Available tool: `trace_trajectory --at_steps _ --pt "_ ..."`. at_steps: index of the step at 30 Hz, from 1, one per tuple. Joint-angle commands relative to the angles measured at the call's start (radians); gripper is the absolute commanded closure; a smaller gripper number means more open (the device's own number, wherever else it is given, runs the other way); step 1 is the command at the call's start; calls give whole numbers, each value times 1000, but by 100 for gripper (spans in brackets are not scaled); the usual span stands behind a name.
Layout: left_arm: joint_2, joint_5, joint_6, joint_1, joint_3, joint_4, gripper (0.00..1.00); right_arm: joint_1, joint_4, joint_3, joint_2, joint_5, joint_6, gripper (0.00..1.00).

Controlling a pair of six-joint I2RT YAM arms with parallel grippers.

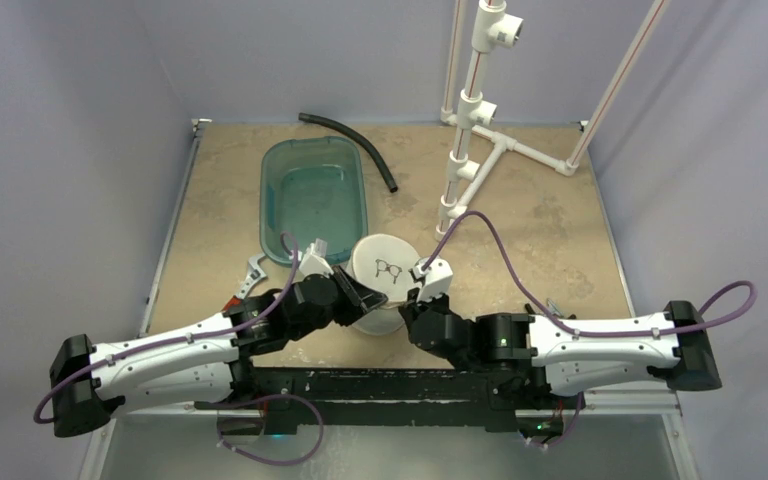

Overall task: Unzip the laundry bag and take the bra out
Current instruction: Unzip the laundry bag at the center of the board.

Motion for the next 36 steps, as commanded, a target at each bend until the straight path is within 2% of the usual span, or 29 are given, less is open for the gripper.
trace_trajectory --at_steps 1,13,22,24,25,26,27,28,30,31,34,36 --pt "-5 -50 90 -3 62 -40 100 3 43 -6 -83 -7 -94 100" --pt "-117 -132 149 -1 38 -141 100 3 -59 -8 -63 -24 -76 100" --pt "-177 -118 188 1 -31 -115 100 3 -116 -28 -68 -14 -6 100" --pt "-178 -112 197 1 -37 -117 100 2 -104 -28 -70 -51 -15 100" --pt "-179 -109 201 1 -39 -117 100 2 -79 -31 -77 -89 -41 87" --pt "-179 -107 208 1 -41 -117 100 1 -49 -31 -88 -143 -70 58" --pt "-180 -103 219 1 -40 -117 100 3 -19 -28 -98 -178 -92 39" --pt "-179 -100 231 0 -40 -117 100 3 -9 -13 -110 -181 -102 27" --pt "-177 -94 254 1 -31 -125 100 3 -19 11 -150 -216 -78 17" --pt "-176 -93 265 1 -27 -129 100 3 -21 16 -178 -247 -65 15" --pt "-184 -95 297 1 -22 -145 100 -25 -14 37 -240 -257 -30 12" --pt "-197 -95 316 1 -28 -144 100 -133 -38 71 -226 -340 2 12"
